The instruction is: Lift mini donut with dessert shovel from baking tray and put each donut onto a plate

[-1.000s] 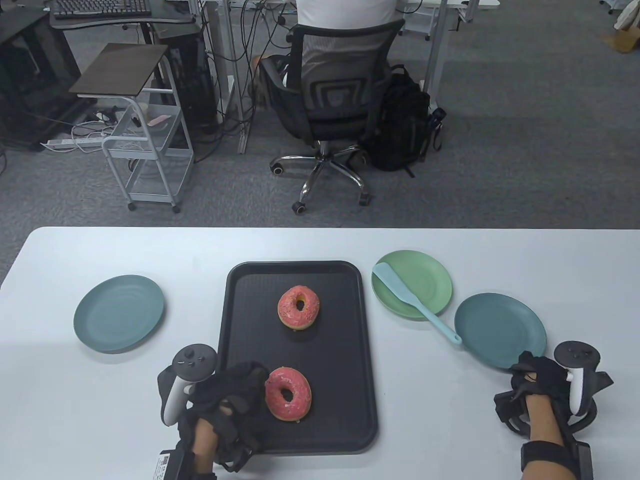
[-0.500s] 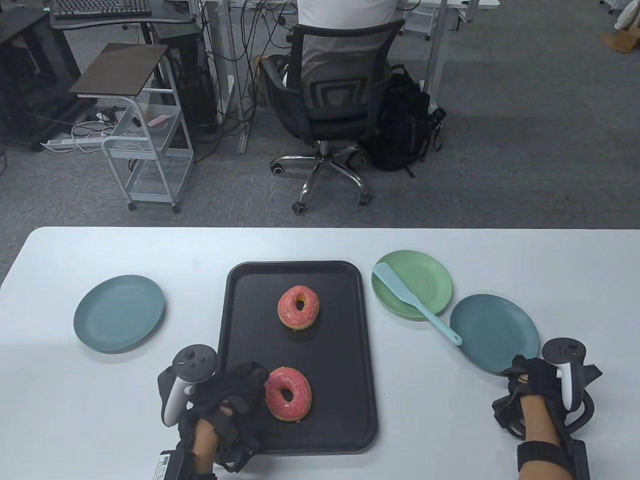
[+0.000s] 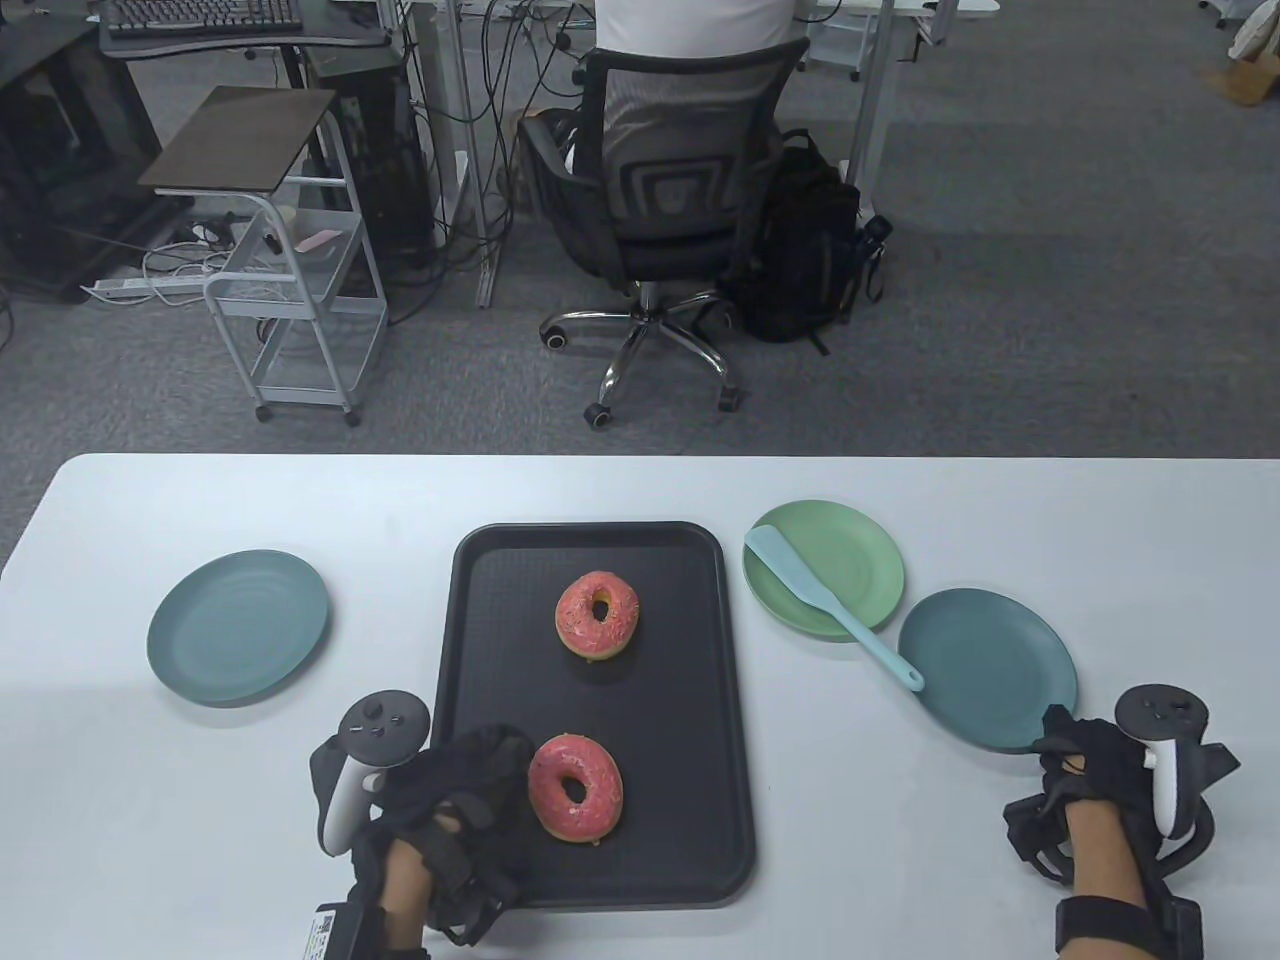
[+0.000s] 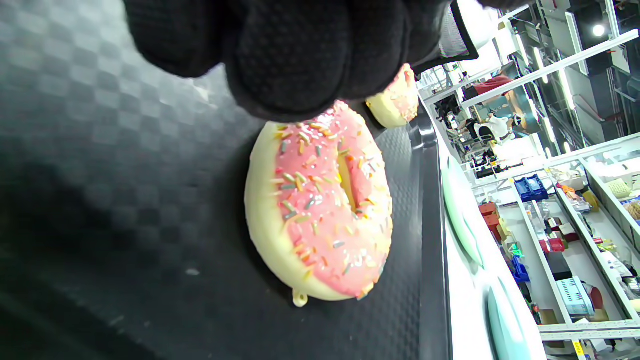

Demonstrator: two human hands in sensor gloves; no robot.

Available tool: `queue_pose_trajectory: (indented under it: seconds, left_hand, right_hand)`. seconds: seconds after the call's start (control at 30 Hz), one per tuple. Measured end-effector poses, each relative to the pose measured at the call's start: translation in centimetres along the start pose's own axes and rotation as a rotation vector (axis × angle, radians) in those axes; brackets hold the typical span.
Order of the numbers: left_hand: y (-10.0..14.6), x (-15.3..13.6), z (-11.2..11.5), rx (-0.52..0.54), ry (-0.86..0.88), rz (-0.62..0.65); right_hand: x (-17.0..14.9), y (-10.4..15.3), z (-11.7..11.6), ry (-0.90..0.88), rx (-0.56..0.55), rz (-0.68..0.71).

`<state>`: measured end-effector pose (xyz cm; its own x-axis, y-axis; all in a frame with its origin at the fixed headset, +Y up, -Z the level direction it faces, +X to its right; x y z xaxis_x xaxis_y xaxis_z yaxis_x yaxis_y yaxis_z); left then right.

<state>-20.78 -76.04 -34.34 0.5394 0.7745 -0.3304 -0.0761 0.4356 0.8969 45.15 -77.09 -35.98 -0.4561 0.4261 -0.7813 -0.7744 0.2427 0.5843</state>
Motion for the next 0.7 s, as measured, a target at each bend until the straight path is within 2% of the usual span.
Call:
queue_pose_trajectory:
  seconds: [0.1,0.2,0.3,0.43,0.57,0.7]
  left_hand:
    - [0.0,-0.1,-0.1,0.006,-0.003,-0.001]
    - [0.1,-0.2,-0.2,0.010,-0.005,-0.002]
    - [0.3,-0.5,-0.5,0.034,-0.005,-0.010]
    - [0.5,-1.1,-1.0,0.055,-0.009,-0.027]
    - [0.7,-1.4,-1.4,0.079,-0.006,-0.030]
    - [1.0,-1.2,-1.7,0.116,-0.057,-0.019]
  right_hand:
    - [1.9,1.7,1.1,0.052,-0.058,0.097]
    - [5.1,4.7,1.3,0.100,-0.112,0.259]
    - [8.6,8.5,0.6,0.185,-0.164,0.443]
    - [12.0,13.4,-1.0,0.255,-0.166,0.671]
    - [13.5,16.3,-2.2,0.275,-0.161,0.794]
    - [14.1,17.7,-3.7,0.340,-0.155,0.849]
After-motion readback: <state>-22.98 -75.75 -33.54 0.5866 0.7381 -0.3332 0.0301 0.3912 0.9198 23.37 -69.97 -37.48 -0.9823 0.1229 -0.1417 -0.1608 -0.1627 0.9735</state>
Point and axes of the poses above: the tracker on the back of each hand, its own x axis roughly to the thumb side, its own y axis roughly from the fingertips to the wrist, z = x × y, the point moved 4 cm from there along -y, roughly from the wrist to the fingertips, and after that the axes turned 4 degrees about -z, right-handed, at the moved point
